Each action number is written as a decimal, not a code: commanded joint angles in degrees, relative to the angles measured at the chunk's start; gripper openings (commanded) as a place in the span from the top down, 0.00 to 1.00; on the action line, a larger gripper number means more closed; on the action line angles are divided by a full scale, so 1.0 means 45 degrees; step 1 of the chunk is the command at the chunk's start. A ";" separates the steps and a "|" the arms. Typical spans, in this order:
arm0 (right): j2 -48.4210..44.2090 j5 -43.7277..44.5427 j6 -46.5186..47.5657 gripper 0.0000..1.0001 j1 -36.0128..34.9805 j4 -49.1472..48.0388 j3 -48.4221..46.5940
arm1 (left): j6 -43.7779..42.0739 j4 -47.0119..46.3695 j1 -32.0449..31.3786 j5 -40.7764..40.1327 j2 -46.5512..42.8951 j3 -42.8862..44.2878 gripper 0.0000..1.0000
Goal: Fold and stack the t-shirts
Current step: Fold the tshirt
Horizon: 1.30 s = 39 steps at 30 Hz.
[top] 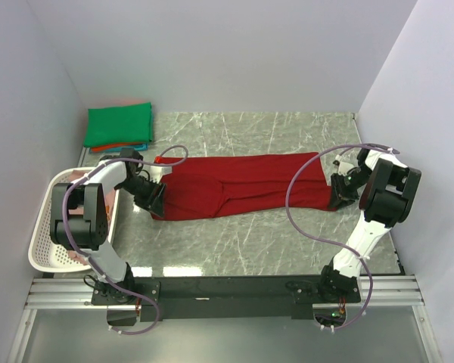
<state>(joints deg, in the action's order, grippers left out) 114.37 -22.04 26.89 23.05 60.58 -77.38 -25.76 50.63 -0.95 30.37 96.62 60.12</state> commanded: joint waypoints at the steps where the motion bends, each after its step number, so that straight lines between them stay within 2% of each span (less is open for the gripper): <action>1: 0.0015 -0.0121 0.0078 0.74 0.0093 -0.0005 -0.0302 | -0.0136 0.0057 -0.0004 0.0594 0.0150 -0.0039 0.59; 2: 0.0054 -0.0121 0.0136 0.78 0.0112 0.0034 -0.0342 | -0.0135 0.0038 -0.0004 0.0595 0.0150 -0.0039 0.65; 3: 0.0073 -0.0121 0.0156 0.81 0.0093 0.0073 -0.0420 | -0.0135 0.0076 0.0016 0.0614 0.0131 -0.0058 0.76; 5: 0.0093 -0.0043 0.0214 0.95 0.0093 0.0152 -0.0518 | -0.0135 0.0154 0.0035 0.0556 0.0092 -0.0020 0.85; 6: 0.0093 0.0015 0.0234 1.00 0.0093 0.0191 -0.0615 | -0.0116 0.0251 0.0074 0.0556 0.0053 0.0058 0.94; 7: 0.0093 0.0132 0.0331 1.00 0.0093 0.0230 -0.0674 | -0.0154 0.0349 0.0171 0.0517 0.0053 0.0097 0.98; 17: 0.0133 0.1186 0.1619 1.00 0.0054 0.1206 -0.1749 | -0.1209 0.2359 0.1480 0.0087 -0.0103 0.1230 0.99; 22: -0.0375 0.2142 0.2557 1.00 -0.0063 0.1168 -0.0852 | -0.1561 0.2479 0.1500 -0.0322 -0.0416 0.0549 0.99; 31: -0.0825 0.2926 0.2851 1.00 -0.0747 -0.0219 0.1317 | -0.1562 0.1679 0.1442 -0.0928 -0.0572 -0.1191 0.99; 32: -0.0902 0.3042 0.2871 0.99 -0.0747 -0.0258 0.1318 | -0.1522 0.1620 0.1461 -0.1103 -0.0688 -0.1269 0.99; 34: -0.1136 0.3160 0.2949 0.84 -0.0747 -0.0356 0.1299 | -0.1483 0.1522 0.1461 -0.1143 -0.0826 -0.1406 0.98; 35: -0.1176 0.3044 0.3007 0.74 -0.0747 -0.0221 0.1201 | -0.1406 0.1561 0.1461 -0.1066 -0.0904 -0.1406 0.90; 36: -0.1273 0.2908 0.3027 0.58 -0.0747 0.0264 0.0814 | -0.1405 0.1658 0.1500 -0.0872 -0.0962 -0.1290 0.71; 38: -0.1720 0.2537 0.3047 0.50 -0.0785 0.0755 0.0170 | -0.1600 0.2066 0.1753 0.0022 -0.1467 -0.1036 0.58; 39: -0.1917 0.2052 0.3027 0.49 -0.0805 0.1105 -0.0047 | -0.1639 0.2146 0.1832 0.0357 -0.1703 -0.0707 0.56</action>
<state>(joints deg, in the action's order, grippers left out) 111.11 -11.46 39.00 19.49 64.36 -73.25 -31.44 58.33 6.04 27.62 93.67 53.98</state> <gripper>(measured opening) 0.495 0.413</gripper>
